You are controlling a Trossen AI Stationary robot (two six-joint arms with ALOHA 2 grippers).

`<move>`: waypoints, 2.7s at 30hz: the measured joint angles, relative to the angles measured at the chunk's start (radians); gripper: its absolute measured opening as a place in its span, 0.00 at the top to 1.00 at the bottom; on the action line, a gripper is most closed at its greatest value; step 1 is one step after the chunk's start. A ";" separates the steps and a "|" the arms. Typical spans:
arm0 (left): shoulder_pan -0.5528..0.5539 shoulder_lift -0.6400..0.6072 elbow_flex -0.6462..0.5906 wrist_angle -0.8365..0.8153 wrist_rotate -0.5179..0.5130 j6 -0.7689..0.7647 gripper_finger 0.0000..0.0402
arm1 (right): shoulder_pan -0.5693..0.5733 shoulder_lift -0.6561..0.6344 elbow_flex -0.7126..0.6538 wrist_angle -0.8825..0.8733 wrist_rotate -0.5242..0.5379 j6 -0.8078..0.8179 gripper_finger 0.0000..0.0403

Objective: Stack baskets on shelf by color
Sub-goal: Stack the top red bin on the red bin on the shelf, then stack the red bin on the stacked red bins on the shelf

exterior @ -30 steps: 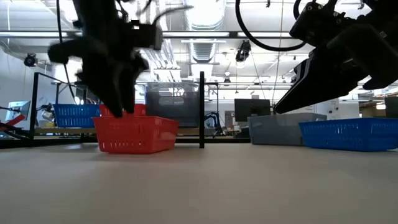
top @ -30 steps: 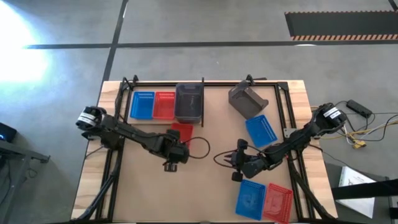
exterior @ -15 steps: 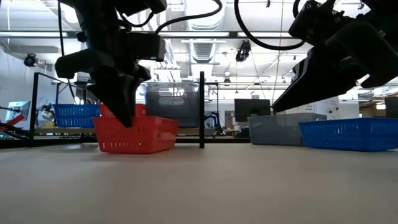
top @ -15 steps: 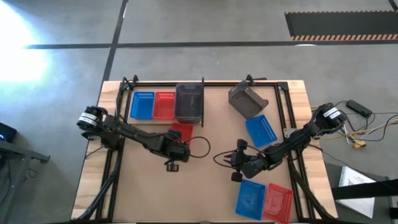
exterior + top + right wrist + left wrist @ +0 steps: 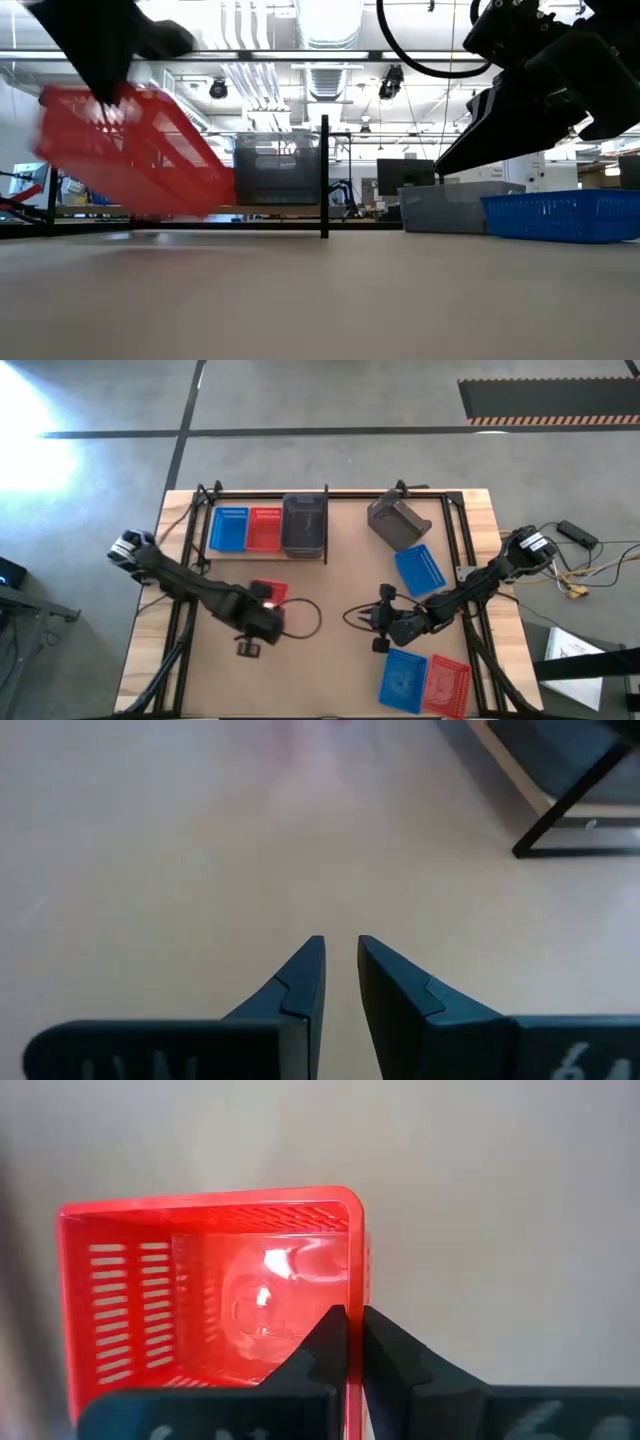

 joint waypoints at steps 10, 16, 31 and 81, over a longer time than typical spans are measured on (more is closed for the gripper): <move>0.162 -0.219 0.009 -0.220 -0.417 0.067 1.00 | 0.000 0.000 0.000 0.061 0.001 -0.095 0.86; 0.437 -0.280 -0.009 -0.104 -0.469 0.292 1.00 | 0.000 0.000 0.000 0.082 0.001 -0.092 0.86; 0.724 -0.300 -0.192 0.190 -0.125 0.547 1.00 | 0.009 0.000 0.000 0.103 -0.001 -0.096 0.86; 0.235 -0.304 -0.441 0.865 -0.234 0.356 0.55 | 0.047 -0.086 0.133 -0.422 -0.009 0.160 0.94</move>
